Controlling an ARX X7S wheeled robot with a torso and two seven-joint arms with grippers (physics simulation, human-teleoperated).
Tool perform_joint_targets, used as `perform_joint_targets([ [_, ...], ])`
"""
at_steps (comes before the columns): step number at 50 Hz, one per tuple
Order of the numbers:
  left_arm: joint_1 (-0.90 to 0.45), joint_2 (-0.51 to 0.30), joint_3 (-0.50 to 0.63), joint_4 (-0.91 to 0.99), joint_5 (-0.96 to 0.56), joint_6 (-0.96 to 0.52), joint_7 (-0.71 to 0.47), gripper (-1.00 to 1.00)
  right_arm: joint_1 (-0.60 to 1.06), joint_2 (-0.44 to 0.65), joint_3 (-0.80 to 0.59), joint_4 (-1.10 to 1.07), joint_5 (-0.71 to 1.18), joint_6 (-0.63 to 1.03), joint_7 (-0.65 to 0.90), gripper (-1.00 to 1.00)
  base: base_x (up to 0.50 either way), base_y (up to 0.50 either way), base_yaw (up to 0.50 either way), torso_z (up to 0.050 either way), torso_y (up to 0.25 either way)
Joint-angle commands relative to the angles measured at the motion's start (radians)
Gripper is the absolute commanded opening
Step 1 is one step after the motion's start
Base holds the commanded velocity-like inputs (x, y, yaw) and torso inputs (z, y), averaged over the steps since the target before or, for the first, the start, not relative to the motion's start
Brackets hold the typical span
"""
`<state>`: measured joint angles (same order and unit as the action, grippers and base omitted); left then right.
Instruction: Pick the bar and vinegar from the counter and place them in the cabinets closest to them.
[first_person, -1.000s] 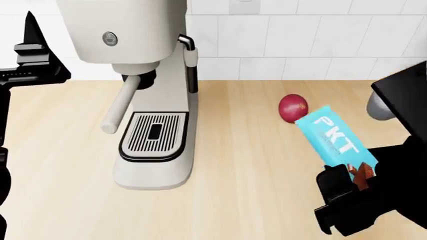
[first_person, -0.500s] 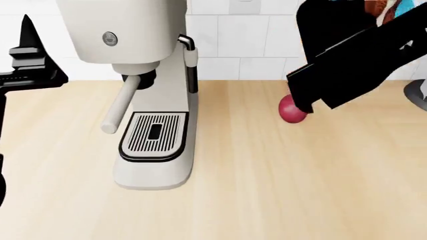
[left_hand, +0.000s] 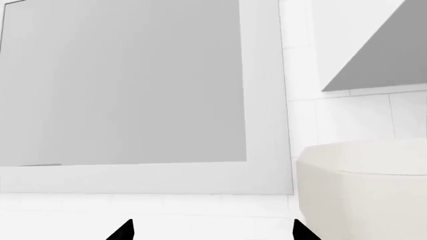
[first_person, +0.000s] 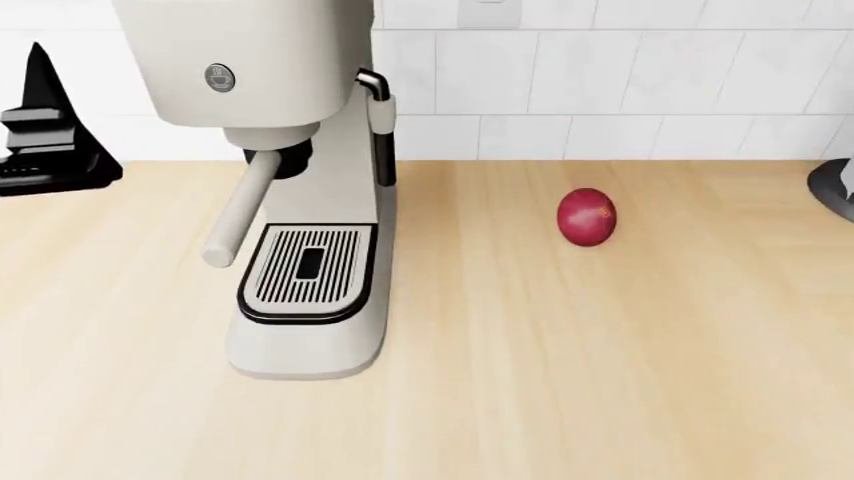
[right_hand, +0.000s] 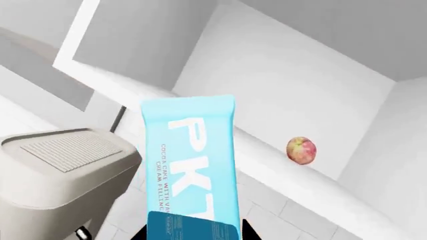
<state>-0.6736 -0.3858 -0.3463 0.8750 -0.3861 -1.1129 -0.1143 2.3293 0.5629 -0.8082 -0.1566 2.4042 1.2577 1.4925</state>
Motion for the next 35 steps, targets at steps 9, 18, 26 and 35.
perform_joint_targets([
  [9,0.017,-0.04,-0.037,0.045,-0.042,-0.061,0.004,1.0,-0.006,-0.13,0.201,0.265,-0.659,0.21,-0.53,-1.0,0.0,0.0,0.0,0.0,-0.001],
  [18,0.003,-0.042,-0.057,0.067,-0.063,-0.097,-0.002,1.0,0.02,-0.152,0.144,0.363,-1.001,0.102,-0.879,-1.0,0.0,0.0,0.0,0.0,0.0],
  [26,-0.021,-0.043,-0.056,0.075,-0.076,-0.118,-0.012,1.0,0.011,-0.191,0.093,0.486,-1.21,0.002,-1.087,-1.0,0.0,0.0,0.0,0.0,0.0],
  [35,-0.021,-0.046,-0.062,0.079,-0.084,-0.122,-0.017,1.0,0.012,-0.238,0.035,0.64,-1.365,-0.13,-1.241,-1.0,0.0,0.0,0.0,0.0,0.0],
])
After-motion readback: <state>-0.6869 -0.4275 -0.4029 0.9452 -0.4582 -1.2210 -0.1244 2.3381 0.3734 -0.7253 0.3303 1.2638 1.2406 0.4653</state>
